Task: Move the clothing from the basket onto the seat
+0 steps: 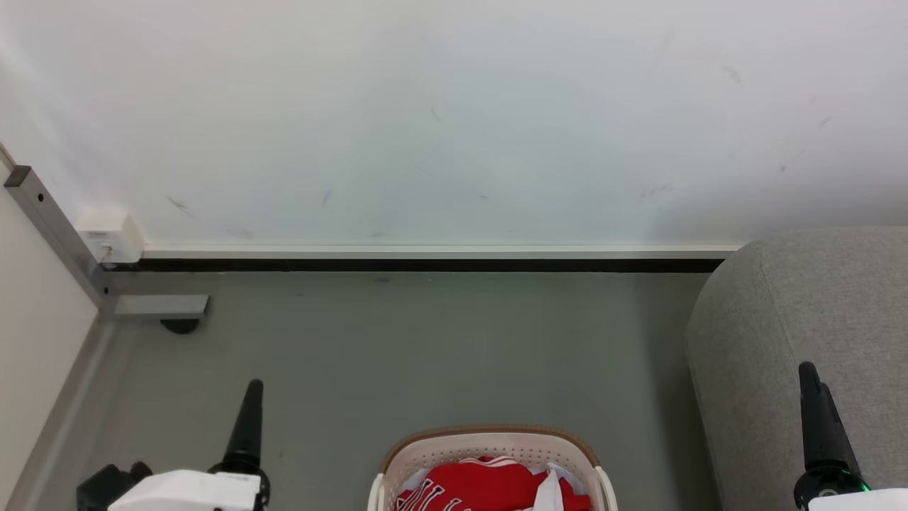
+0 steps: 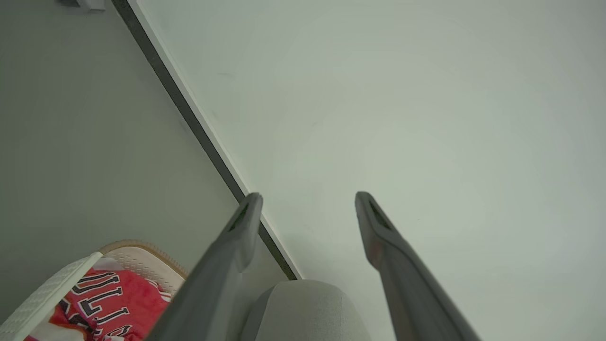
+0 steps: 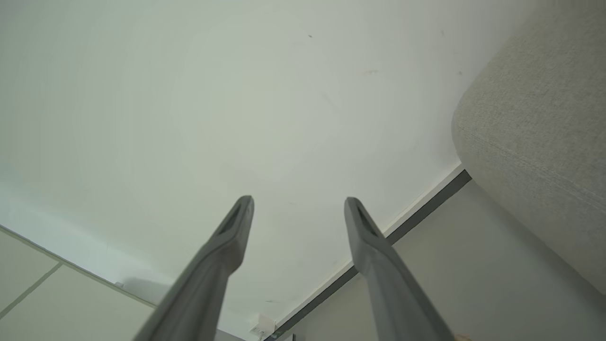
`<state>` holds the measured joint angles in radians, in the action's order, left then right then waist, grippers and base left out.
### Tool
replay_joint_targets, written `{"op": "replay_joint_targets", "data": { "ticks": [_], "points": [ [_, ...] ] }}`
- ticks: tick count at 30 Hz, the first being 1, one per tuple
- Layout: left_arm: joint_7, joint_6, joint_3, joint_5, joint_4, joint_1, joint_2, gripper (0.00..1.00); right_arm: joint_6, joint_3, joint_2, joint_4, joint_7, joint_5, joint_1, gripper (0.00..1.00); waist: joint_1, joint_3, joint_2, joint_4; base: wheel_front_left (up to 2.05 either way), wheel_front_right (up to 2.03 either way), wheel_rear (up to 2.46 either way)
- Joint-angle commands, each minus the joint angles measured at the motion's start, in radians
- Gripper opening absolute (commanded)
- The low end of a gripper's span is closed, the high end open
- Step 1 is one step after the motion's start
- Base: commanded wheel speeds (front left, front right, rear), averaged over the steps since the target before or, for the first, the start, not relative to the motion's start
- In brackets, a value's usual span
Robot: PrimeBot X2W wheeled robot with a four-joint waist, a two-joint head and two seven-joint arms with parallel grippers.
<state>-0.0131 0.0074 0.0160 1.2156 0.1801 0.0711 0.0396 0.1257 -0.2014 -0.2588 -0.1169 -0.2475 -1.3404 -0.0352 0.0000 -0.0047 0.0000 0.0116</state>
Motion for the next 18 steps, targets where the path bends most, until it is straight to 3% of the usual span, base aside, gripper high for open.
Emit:
{"op": "replay_joint_targets", "data": {
  "ticks": [1,18],
  "points": [
    [-0.011,0.002,-0.006,-0.05,-0.013,0.005,0.008,1.0,0.003,0.019,-0.003,0.02,-0.004,0.063,-0.005,1.0,0.0,-0.001,0.0,0.0,0.0,0.0,0.0],
    [-0.071,0.008,-0.039,-0.385,-0.004,-0.017,0.01,1.0,0.004,0.078,0.05,-0.028,-0.008,0.441,0.025,1.0,0.0,-0.01,0.0,0.005,0.0,0.0,0.0]
  ]
}}
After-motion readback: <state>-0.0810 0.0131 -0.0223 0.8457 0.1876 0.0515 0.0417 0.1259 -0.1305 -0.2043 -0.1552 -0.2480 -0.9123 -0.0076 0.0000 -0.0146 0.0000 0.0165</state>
